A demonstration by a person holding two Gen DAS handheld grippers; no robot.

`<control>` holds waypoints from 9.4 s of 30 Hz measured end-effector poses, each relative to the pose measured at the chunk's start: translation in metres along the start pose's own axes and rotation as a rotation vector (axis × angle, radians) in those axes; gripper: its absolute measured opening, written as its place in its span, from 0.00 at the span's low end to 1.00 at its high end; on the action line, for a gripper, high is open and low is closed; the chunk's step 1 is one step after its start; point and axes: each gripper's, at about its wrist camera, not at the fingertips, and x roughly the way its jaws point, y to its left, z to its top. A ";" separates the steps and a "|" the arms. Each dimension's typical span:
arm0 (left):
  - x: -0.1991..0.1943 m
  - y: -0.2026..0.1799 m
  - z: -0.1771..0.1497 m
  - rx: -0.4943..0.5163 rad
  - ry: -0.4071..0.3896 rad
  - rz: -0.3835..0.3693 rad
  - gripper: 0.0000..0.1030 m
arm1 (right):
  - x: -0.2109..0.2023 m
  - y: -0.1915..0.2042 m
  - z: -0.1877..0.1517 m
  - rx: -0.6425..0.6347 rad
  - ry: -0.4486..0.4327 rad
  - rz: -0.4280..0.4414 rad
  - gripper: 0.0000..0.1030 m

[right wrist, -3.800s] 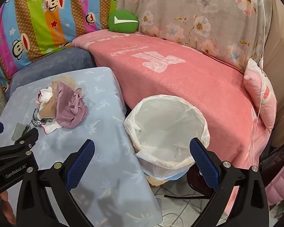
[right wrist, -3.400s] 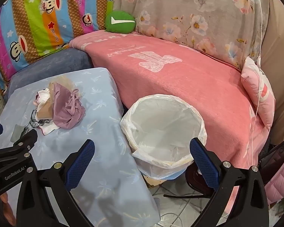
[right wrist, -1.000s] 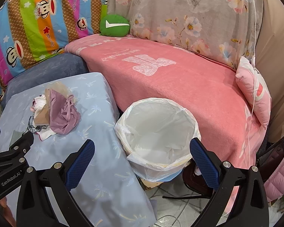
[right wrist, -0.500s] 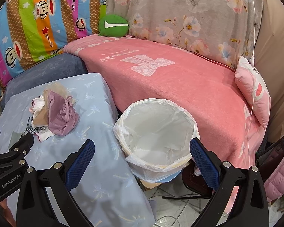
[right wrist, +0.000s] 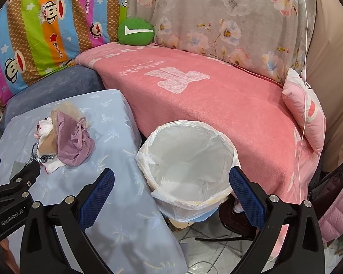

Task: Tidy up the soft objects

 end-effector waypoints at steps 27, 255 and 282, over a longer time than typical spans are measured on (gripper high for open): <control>0.089 0.136 -0.025 -0.134 0.094 0.071 0.93 | 0.058 0.112 0.007 0.015 -0.018 0.169 0.94; 0.013 0.065 0.076 -0.042 -0.139 -0.414 0.03 | -0.018 0.052 0.081 0.192 -0.240 0.443 0.04; 0.015 -0.094 0.090 0.175 -0.078 -0.586 0.04 | 0.021 -0.094 0.039 0.383 -0.191 0.265 0.04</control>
